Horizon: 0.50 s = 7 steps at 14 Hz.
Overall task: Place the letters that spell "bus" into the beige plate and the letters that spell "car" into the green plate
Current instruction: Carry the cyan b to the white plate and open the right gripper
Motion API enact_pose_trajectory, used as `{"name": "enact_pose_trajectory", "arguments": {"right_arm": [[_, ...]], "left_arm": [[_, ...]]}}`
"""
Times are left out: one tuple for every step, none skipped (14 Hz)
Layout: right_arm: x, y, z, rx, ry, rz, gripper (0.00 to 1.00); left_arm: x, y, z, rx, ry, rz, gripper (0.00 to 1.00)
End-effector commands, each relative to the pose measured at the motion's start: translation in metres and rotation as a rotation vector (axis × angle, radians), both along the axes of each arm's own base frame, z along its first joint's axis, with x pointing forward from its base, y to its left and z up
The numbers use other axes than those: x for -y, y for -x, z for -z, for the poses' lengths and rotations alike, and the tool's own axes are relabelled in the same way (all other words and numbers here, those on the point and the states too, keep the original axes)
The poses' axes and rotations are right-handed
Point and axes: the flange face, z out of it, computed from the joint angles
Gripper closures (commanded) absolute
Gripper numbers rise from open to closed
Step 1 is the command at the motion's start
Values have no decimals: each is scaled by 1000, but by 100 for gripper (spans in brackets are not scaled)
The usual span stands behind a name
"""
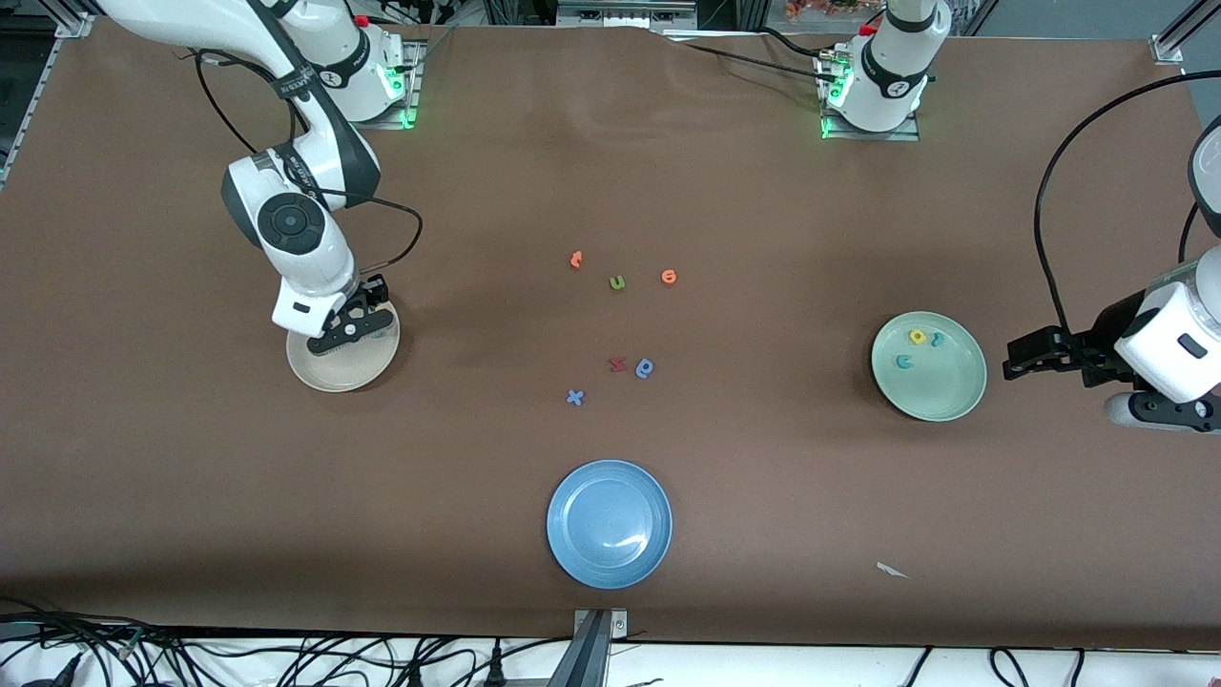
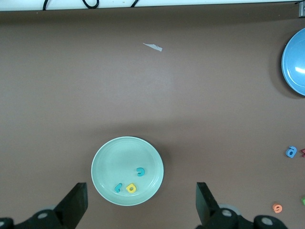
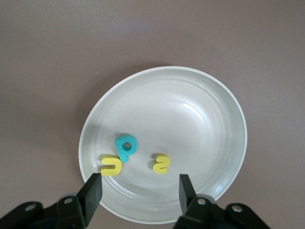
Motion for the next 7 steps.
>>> {"name": "enact_pose_trajectory", "arguments": {"right_arm": [[3, 2, -7, 2, -16, 1, 20], [2, 1, -12, -3, -38, 32, 18], [3, -2, -27, 1, -57, 73, 18], [3, -6, -42, -23, -58, 115, 18], [1, -15, -64, -49, -62, 155, 18], [-5, -25, -91, -70, -77, 186, 18], [-10, -31, -115, -86, -88, 204, 18]], "left_arm": [[1, 1, -5, -3, -24, 14, 0], [2, 1, -5, -1, -24, 16, 0], [2, 1, -5, -1, -24, 16, 0], [2, 1, -5, -3, -24, 16, 0], [2, 1, -5, -3, -24, 16, 0], [2, 1, -5, -3, -25, 16, 0], [2, 1, -4, -4, -26, 16, 0]]}}
